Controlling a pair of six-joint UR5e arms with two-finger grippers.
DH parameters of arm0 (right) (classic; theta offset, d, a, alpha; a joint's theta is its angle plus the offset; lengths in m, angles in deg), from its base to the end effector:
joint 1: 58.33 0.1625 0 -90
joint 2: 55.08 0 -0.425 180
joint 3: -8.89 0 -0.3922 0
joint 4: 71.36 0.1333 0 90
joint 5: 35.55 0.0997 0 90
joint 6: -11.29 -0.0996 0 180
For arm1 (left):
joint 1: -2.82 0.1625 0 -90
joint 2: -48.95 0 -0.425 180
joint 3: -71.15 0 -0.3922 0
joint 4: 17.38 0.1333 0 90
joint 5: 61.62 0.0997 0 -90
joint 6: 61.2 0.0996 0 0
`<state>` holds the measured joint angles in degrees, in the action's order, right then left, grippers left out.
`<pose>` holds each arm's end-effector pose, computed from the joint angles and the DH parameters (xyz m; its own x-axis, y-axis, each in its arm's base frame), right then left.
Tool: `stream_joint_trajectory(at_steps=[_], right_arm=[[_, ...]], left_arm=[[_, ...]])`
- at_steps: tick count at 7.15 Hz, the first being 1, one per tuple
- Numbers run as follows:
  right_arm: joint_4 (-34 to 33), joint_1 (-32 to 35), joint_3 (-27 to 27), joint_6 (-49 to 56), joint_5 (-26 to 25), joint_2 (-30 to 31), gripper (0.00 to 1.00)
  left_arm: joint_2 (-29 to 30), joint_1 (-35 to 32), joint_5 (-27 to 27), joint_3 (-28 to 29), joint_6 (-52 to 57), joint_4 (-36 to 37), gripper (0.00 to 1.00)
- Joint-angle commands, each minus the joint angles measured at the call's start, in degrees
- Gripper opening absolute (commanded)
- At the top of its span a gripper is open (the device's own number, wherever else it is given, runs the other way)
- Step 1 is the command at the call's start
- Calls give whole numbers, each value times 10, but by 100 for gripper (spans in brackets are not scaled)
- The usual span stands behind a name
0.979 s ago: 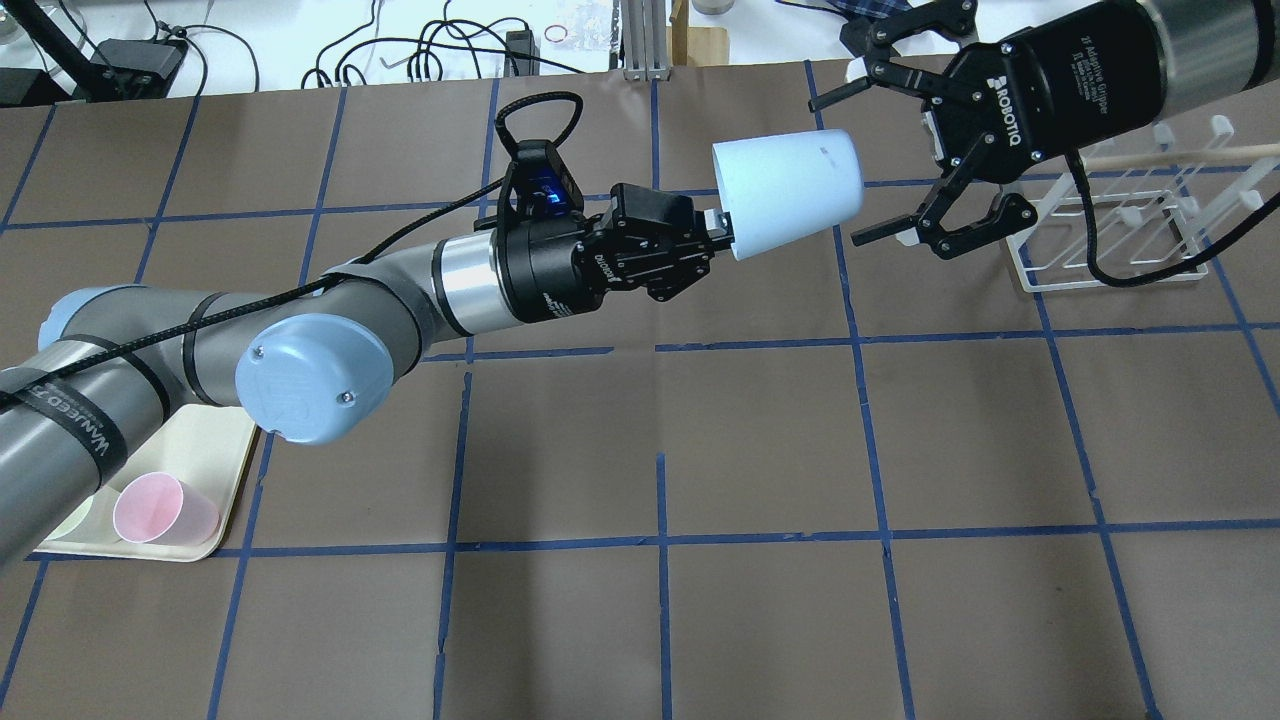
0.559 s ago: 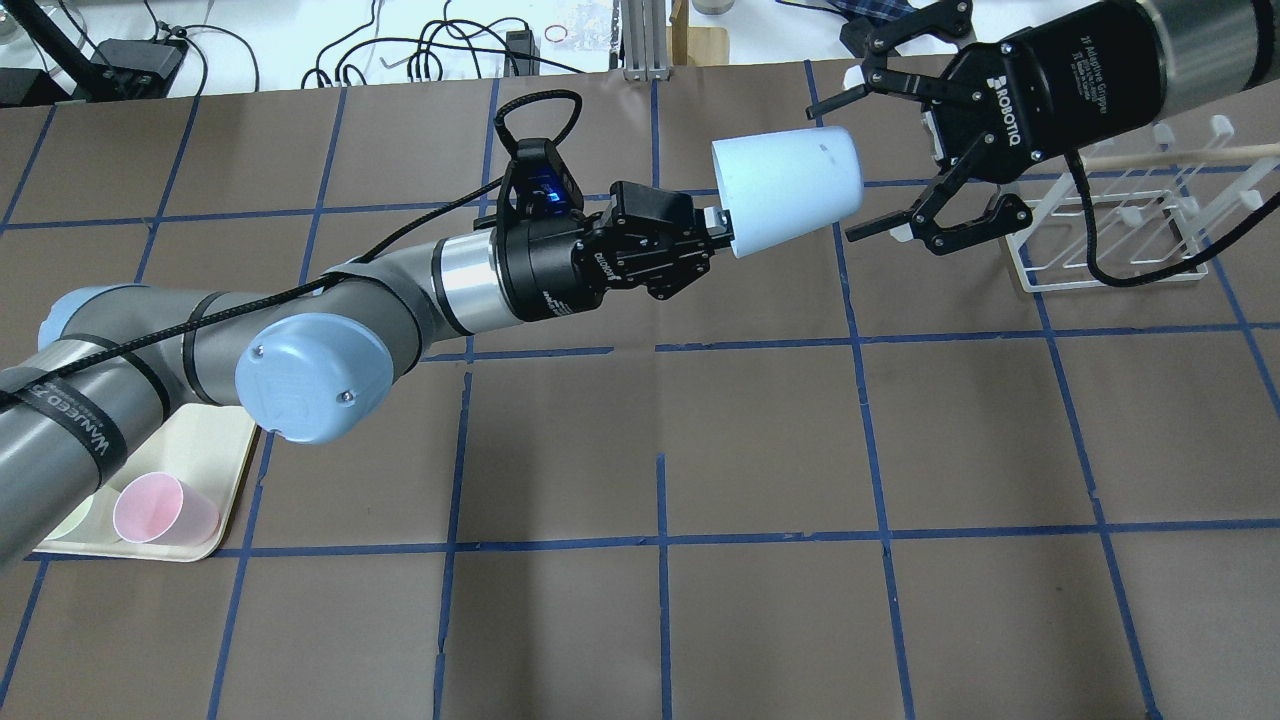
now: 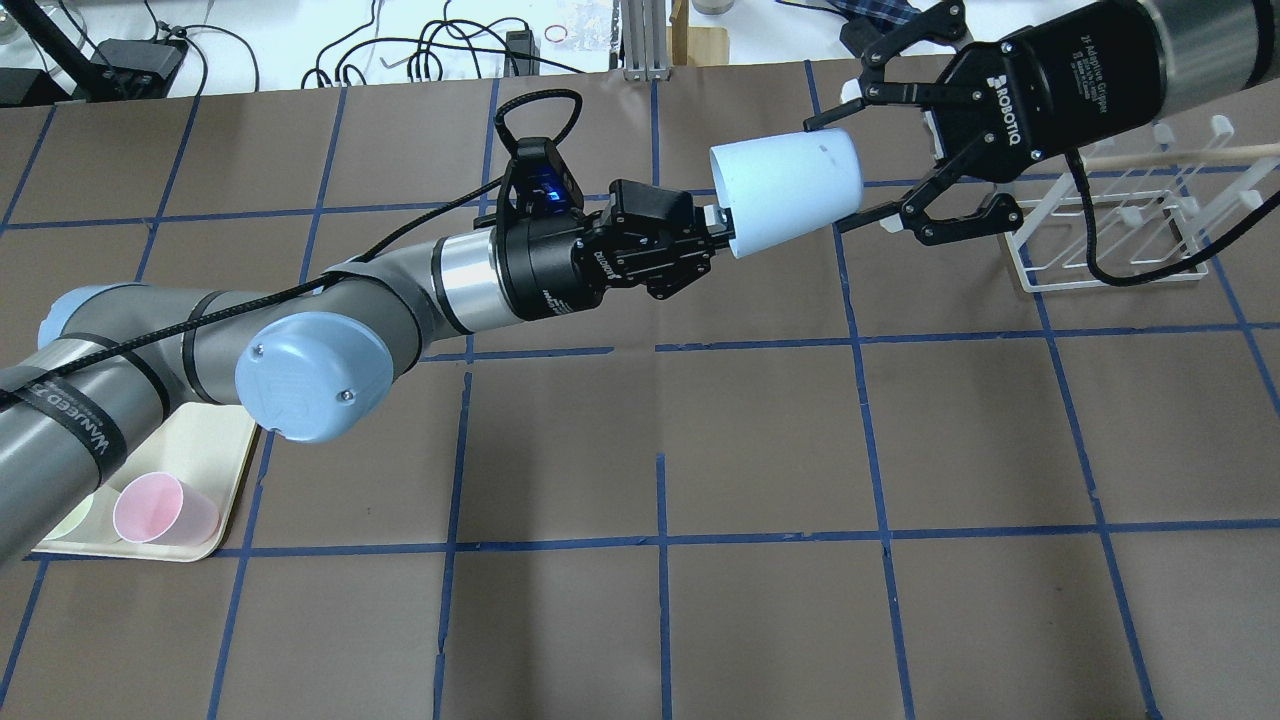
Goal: Transfer IKEA cup to right arm and place on rack
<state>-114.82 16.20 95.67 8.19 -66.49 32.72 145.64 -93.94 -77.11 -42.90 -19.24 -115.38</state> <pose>0.0930 -0.4841 0.4872 -0.3217 0.7624 -0.5615 0.2046 0.6350 0.7450 -0.2843 -0.4507 0.3425 0.2058 0.0492 0.9774 -0.0616 0.9974 -0.0372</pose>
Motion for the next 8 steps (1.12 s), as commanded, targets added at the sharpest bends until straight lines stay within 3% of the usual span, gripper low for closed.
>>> stream_joint_trajectory(at_steps=[1,3,5,7,8], right_arm=[[-1,0,-2,-1,0,0,45],[-3,-1,-6,-2,0,-2,45],[-34,-4,-8,-8,-1,-11,46],[-83,-6,-9,-8,-10,-18,46],[-107,-6,-11,-11,-37,-18,46]], left_arm=[[0,0,-1,0,-1,0,62],[-2,3,0,0,-6,-1,74],[-12,15,8,4,-39,0,79],[-10,59,13,3,-51,-1,86],[-5,90,48,5,-52,0,89]])
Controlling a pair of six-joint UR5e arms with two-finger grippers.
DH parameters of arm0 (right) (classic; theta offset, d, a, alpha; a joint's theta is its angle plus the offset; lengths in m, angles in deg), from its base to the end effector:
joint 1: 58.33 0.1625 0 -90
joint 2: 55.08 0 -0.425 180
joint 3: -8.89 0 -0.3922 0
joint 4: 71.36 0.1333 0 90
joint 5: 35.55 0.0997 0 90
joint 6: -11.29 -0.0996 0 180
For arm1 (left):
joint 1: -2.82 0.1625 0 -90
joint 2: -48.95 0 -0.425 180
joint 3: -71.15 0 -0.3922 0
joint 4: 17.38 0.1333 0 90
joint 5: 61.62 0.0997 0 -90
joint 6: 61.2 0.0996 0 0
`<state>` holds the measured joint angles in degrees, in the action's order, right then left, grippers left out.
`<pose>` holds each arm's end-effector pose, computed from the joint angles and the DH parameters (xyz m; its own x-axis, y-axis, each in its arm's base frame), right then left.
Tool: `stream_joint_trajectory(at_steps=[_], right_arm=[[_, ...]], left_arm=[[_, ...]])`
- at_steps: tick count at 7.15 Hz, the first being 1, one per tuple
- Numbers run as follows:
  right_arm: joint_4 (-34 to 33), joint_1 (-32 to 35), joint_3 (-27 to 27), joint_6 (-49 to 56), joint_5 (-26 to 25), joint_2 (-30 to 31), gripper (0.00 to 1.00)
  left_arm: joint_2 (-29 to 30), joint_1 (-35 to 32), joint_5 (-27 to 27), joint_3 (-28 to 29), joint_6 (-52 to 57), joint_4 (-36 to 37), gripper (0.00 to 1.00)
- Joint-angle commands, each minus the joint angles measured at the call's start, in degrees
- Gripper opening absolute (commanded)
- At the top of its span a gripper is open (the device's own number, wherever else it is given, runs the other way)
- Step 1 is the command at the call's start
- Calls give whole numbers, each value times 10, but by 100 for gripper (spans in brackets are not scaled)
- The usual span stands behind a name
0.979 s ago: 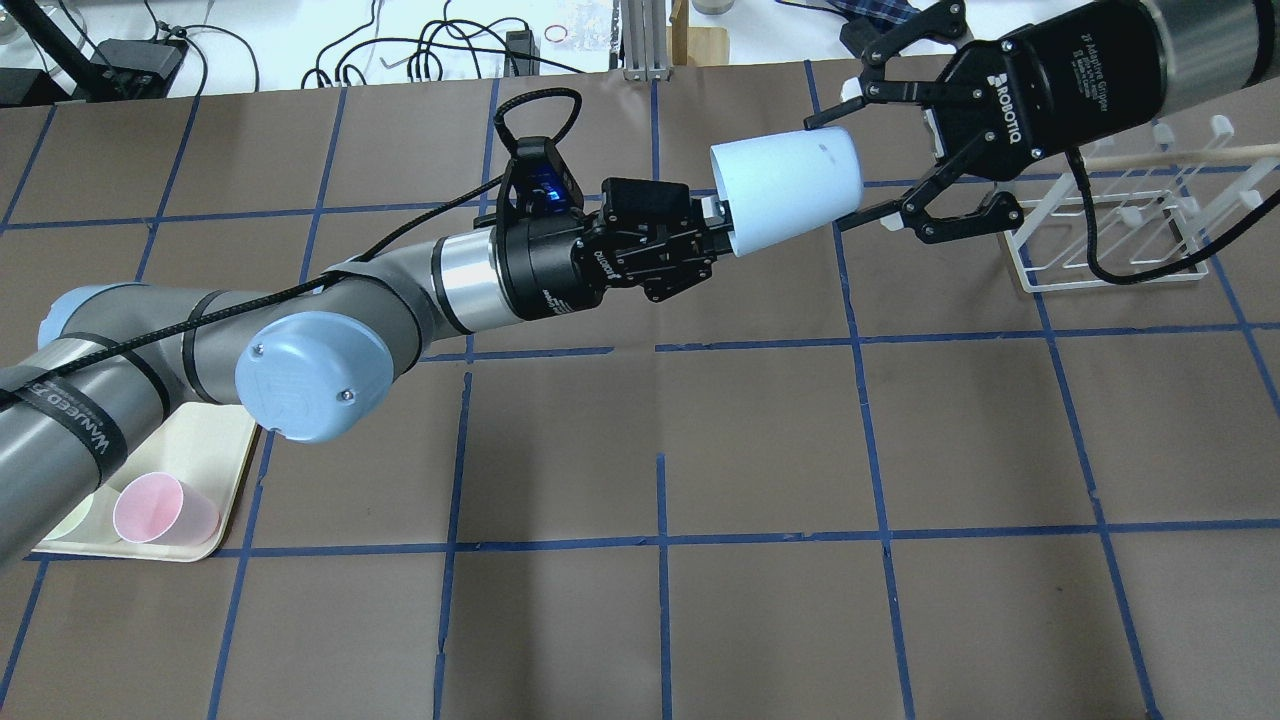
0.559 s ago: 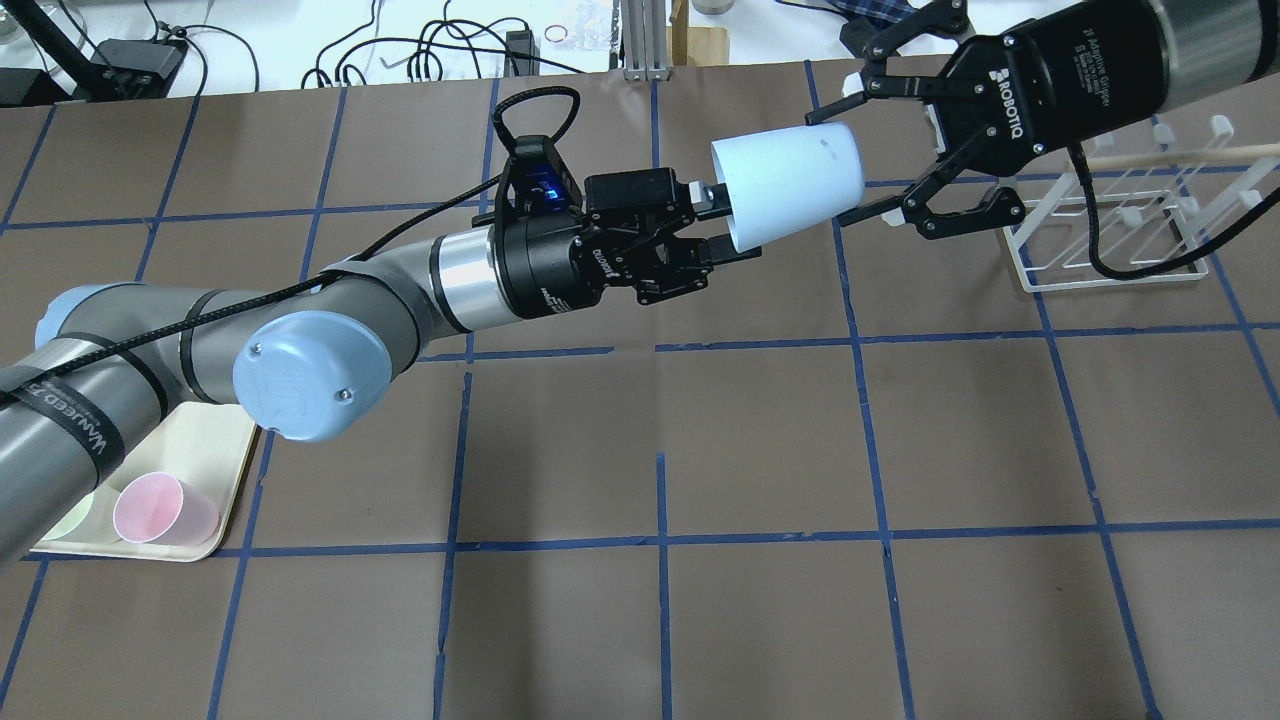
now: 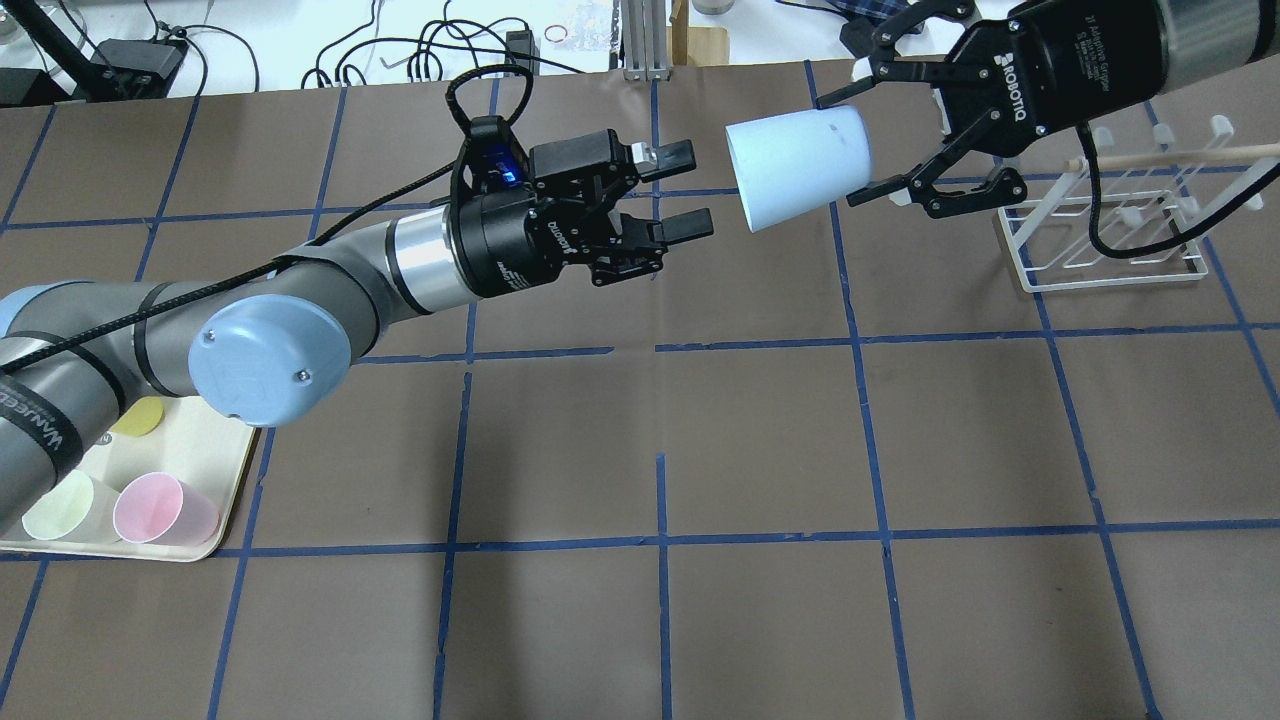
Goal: Transfer IKEA cup to right arm and place on rack
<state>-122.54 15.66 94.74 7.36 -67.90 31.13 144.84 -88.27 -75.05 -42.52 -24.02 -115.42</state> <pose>0.0807 -0.5071 0.4853 -0.3537 0.7027 -0.6173 0.2408 0.7062 0.6658 -0.2392 -0.4734 0.3493 0.1851 0.0024 0.9827 -0.1215 0.9924 0.0204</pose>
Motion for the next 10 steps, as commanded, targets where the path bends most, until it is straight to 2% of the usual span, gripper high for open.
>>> stream_joint_trajectory(at_steps=[1,3,4,5,6,7,8,9,10], right_arm=[[-74,-1,-3,-3,-102,0,46],[-130,0,-3,-3,-246,4,46],[-182,1,-2,-2,-346,3,46],[-216,2,-2,4,-400,1,46],[-259,2,1,23,-497,-3,46],[-300,2,5,50,-570,-8,46],[-316,-1,7,60,-615,-11,45],[-379,-1,8,84,-626,-17,45],[-423,-5,9,135,-635,-25,45]], left_arm=[[4,66,119,13,-6,0,89],[11,98,266,51,-33,1,89],[29,99,356,65,-53,26,90],[49,108,411,71,-94,70,93],[73,119,489,75,-137,132,94],[85,120,566,78,-140,167,94],[84,116,711,91,-141,203,94],[63,109,812,112,-144,205,94],[39,108,884,144,-143,200,100]])
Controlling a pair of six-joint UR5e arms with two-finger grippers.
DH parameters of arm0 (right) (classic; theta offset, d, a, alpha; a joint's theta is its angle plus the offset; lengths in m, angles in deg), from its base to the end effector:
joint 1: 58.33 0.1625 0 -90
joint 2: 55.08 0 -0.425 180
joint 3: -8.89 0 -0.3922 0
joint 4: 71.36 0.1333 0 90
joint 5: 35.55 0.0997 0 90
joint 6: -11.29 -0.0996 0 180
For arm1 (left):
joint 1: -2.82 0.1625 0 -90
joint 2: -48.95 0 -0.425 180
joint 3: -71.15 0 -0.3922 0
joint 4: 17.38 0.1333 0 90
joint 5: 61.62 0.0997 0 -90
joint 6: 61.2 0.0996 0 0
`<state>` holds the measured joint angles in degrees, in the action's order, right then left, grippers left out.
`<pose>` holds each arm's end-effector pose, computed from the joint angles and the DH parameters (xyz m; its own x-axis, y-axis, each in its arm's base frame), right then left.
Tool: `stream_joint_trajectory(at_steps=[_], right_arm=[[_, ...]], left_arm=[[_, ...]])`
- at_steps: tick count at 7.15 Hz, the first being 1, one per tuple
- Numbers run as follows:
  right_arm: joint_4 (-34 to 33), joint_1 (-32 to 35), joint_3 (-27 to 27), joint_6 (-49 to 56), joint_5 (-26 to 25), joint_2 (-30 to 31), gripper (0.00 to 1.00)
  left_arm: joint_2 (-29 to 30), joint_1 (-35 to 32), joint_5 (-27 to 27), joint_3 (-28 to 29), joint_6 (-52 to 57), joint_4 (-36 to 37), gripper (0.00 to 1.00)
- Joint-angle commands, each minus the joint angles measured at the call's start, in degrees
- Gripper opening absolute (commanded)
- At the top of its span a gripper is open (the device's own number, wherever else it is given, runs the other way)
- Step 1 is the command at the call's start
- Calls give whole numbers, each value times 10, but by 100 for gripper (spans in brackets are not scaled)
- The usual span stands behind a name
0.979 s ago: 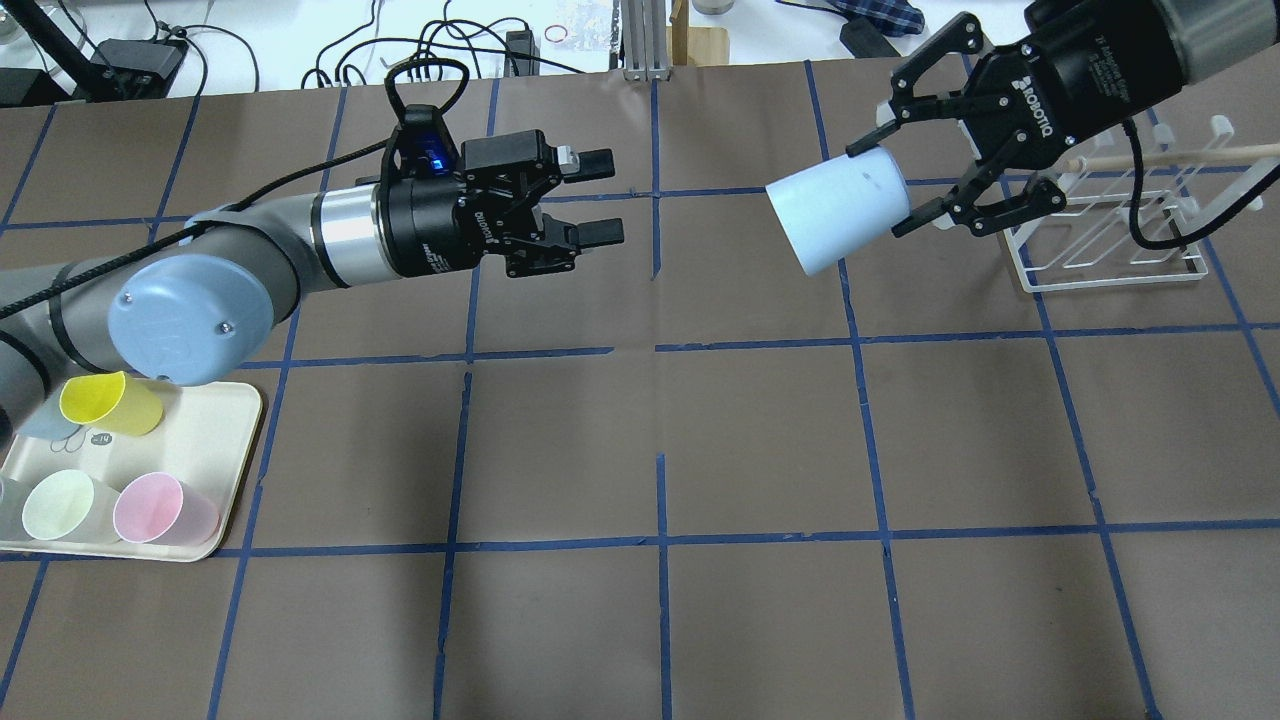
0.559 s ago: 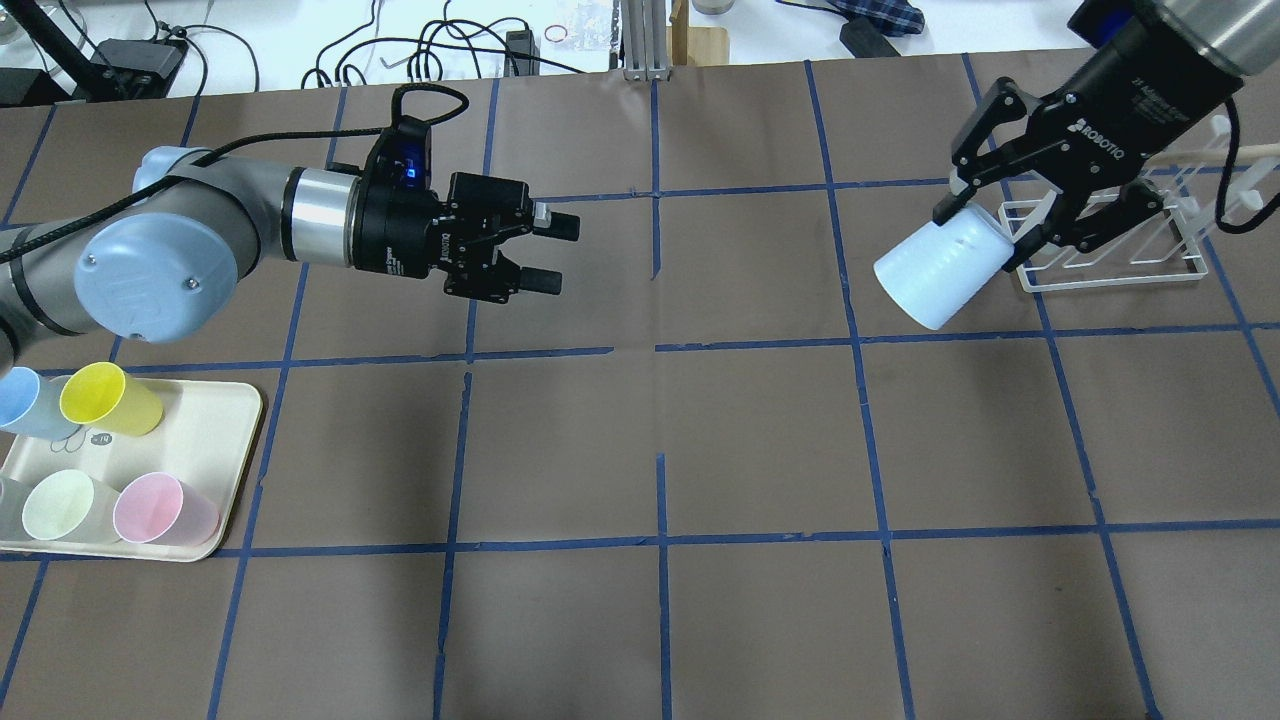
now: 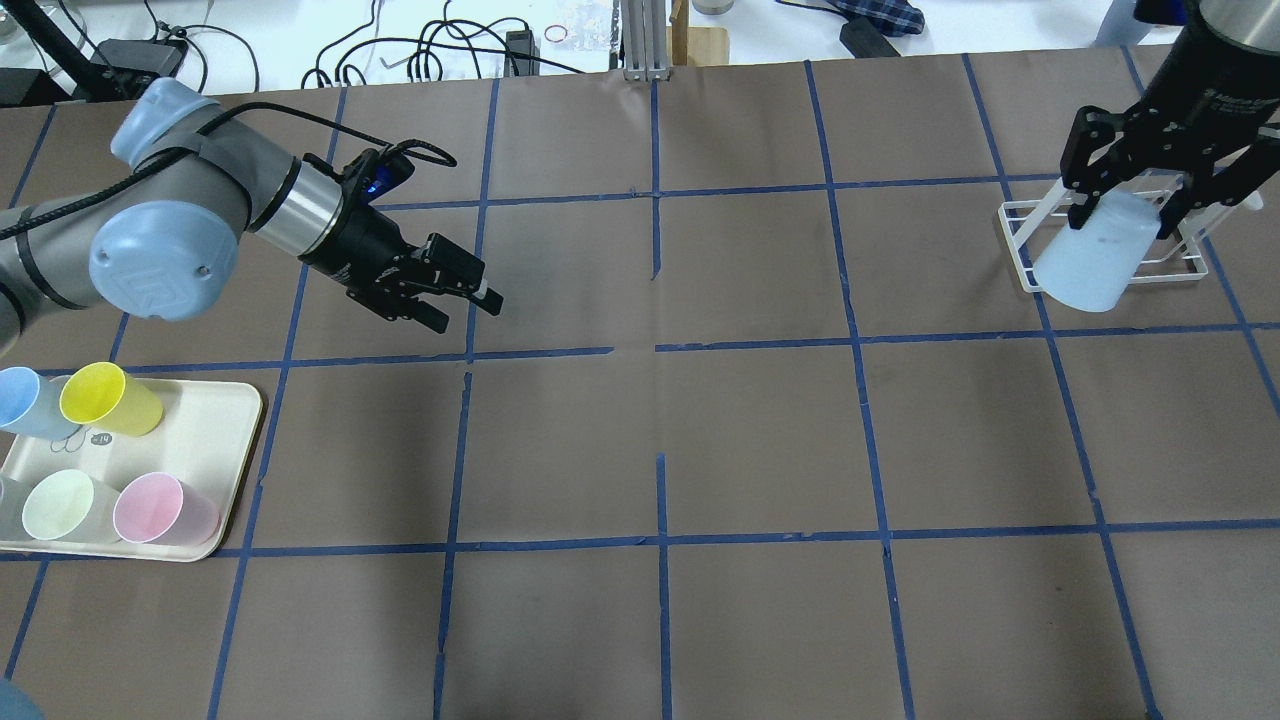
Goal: Transfer IKEA cup to right arm and place on rack
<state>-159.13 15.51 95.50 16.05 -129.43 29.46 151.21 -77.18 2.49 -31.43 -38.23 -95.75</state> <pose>-0.0244 -0.5389 0.4648 -0.9794 0.1924 0.0610 0.1969 0.9771 0.0803 -0.0833 -0.5455 0.3030 -0.8657 0.1398 0.4806 0.1833 0.9820 0.0445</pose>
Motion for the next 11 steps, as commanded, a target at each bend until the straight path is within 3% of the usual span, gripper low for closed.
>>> stream_joint_trajectory(at_steps=[1,2,3,7,8,11], right_arm=[[-79,-21,1,59,-19,-13,45],[-106,-45,1,60,-27,-23,45],[-118,-61,1,63,-26,-29,45],[-173,-67,1,89,-24,-78,45],[-202,-66,1,89,-25,-93,45],[-209,-63,0,88,-19,-104,45]], left_arm=[[-50,-7,178,73,-4,-13,100],[-72,-17,230,109,-15,-74,100],[-93,-29,279,131,-51,-91,100],[-152,-55,277,156,-171,-162,100],[-158,-66,275,154,-182,-163,100],[-140,-85,274,156,-232,-128,100]])
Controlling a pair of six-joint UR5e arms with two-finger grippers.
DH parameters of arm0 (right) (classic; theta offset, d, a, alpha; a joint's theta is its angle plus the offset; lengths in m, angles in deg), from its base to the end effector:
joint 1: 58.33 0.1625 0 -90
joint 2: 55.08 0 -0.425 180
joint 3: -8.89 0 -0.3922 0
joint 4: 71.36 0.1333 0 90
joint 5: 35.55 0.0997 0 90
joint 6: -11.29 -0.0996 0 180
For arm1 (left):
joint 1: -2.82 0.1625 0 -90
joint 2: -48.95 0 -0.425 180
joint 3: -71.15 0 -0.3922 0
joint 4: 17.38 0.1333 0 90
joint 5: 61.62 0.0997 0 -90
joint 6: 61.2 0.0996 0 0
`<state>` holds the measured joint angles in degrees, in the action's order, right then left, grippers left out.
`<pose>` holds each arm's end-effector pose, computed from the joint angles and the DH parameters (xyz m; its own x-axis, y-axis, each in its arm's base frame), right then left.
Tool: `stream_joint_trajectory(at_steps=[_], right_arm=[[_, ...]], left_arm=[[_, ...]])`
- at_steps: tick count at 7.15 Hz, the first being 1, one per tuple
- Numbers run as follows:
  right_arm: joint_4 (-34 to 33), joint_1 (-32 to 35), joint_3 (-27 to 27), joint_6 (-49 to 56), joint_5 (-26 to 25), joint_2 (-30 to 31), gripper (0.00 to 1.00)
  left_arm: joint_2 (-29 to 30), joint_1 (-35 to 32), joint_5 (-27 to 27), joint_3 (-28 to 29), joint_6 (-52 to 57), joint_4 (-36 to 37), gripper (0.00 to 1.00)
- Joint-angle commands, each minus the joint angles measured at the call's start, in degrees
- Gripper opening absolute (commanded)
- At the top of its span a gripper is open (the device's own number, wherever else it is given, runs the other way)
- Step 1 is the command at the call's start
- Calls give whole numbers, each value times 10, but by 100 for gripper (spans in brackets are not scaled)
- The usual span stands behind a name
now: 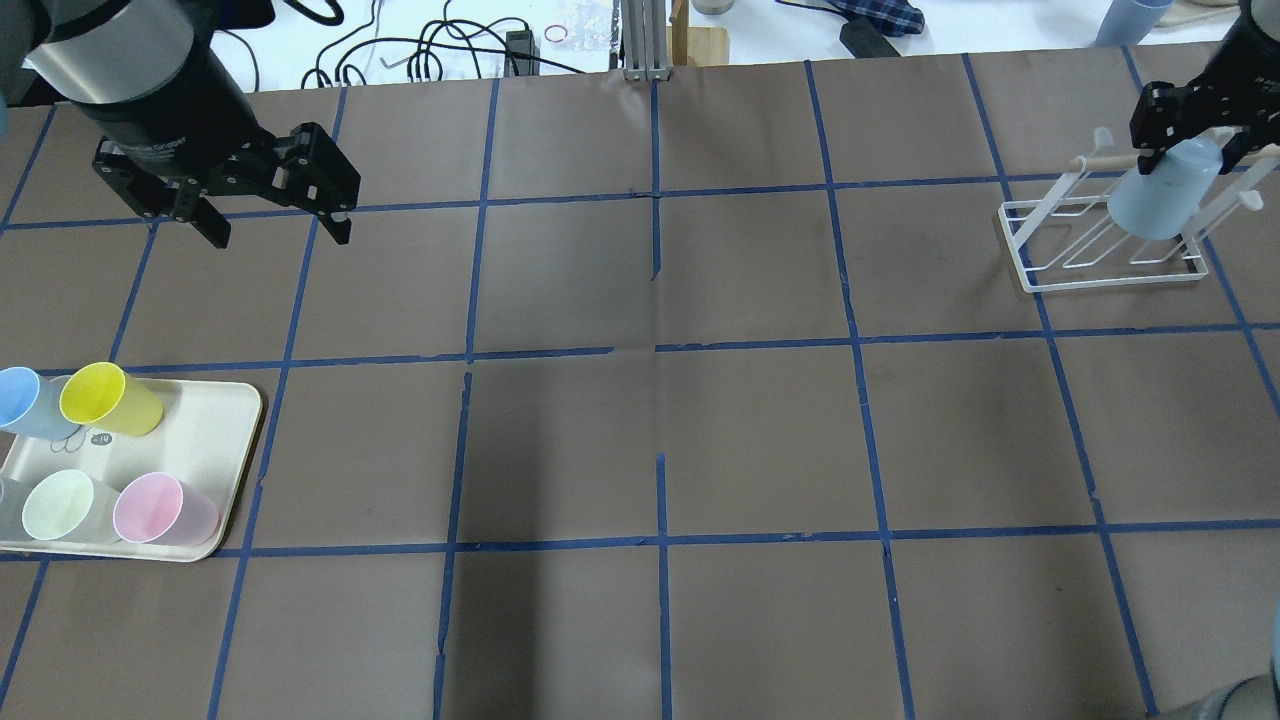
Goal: Transfer IKEA cup to right arm and place on rack
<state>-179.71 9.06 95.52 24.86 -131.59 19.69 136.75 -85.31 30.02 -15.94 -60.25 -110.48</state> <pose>-0.1195 -0.6064 0.4048 -0.9776 0.1671 0.1282 0.1570 0.9839 -0.0853 -0.1148 -0.4815 0.5261 -0.9994 -0.0171 -0.0292 -0.0160 0.9993 -0.0346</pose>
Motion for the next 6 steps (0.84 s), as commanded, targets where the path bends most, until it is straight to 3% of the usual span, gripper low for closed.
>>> stream_joint_trajectory(at_steps=[1,6], right_arm=[[-5,1,-1,1,2,-9,45],[-20,3,0,19,1,-51,49]], left_arm=[[4,-7,-2,2,-16,20,100],[4,-8,-6,2,-16,21,100]])
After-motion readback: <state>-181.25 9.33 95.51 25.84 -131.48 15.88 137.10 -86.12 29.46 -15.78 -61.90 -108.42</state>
